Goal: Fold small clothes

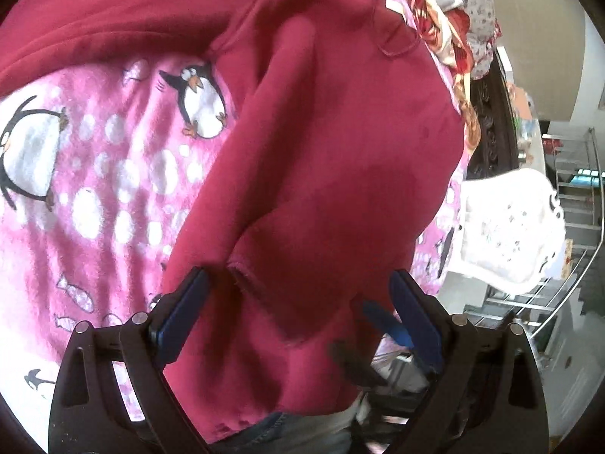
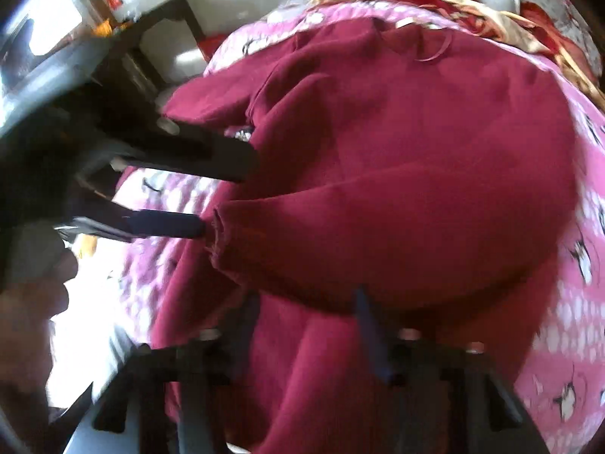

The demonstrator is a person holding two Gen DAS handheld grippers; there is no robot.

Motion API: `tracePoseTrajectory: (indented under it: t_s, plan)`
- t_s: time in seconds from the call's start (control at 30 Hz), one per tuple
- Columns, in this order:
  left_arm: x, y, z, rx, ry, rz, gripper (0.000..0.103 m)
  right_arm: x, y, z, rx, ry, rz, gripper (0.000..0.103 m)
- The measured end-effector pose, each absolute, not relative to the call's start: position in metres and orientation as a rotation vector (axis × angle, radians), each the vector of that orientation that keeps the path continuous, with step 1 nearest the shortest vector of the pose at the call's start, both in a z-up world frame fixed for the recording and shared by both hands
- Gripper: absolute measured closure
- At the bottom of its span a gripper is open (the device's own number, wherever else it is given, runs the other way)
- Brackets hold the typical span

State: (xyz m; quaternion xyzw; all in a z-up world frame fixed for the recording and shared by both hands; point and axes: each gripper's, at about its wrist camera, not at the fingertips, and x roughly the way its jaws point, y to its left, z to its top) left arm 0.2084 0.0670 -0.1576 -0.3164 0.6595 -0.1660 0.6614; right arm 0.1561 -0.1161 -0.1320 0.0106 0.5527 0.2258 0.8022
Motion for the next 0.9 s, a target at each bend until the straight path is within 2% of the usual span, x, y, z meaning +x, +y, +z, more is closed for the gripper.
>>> tracePoseTrajectory:
  t_s: [0.1,0.17,0.23,0.3,0.33,0.37,0.53,0.63,0.77,0.87,0.9]
  plan:
    - [0.201,0.058,-0.158,-0.633,1.513,-0.362,0.010,0.149,-0.156,-0.118,0.130,1.176,0.459,0.049]
    - [0.194,0.050,-0.156,-0.554,1.520,-0.364,0.024,0.155,-0.192,-0.115,0.253,1.171,0.413,0.049]
    - [0.189,0.036,-0.159,-0.455,1.535,-0.351,0.032,0.169,-0.227,-0.118,0.367,1.160,0.363,0.049]
    - [0.187,0.031,-0.169,-0.414,1.556,-0.314,0.060,0.186,-0.251,-0.129,0.431,1.168,0.271,0.049]
    - [0.186,0.029,-0.174,-0.395,1.575,-0.275,0.086,0.198,-0.262,-0.137,0.479,1.175,0.230,0.051]
    - [0.184,0.028,-0.174,-0.383,1.587,-0.255,0.095,0.207,-0.274,-0.145,0.526,1.181,0.203,0.057]
    - [0.158,0.052,-0.128,-0.428,1.507,-0.257,0.098,0.245,-0.324,-0.163,0.741,1.162,0.113,0.061]
    - [0.142,0.073,-0.114,-0.394,1.465,-0.154,0.098,0.259,-0.336,-0.158,0.761,1.145,0.096,0.061]
    - [0.134,0.066,-0.129,-0.337,1.587,-0.186,0.096,0.285,-0.335,-0.168,0.814,1.148,0.135,0.061]
    - [0.127,0.052,-0.102,-0.263,1.528,-0.208,0.096,0.298,-0.335,-0.174,0.867,1.128,0.194,0.061]
    - [0.125,0.050,-0.095,-0.252,1.519,-0.215,0.092,0.304,-0.333,-0.178,0.886,1.131,0.207,0.061]
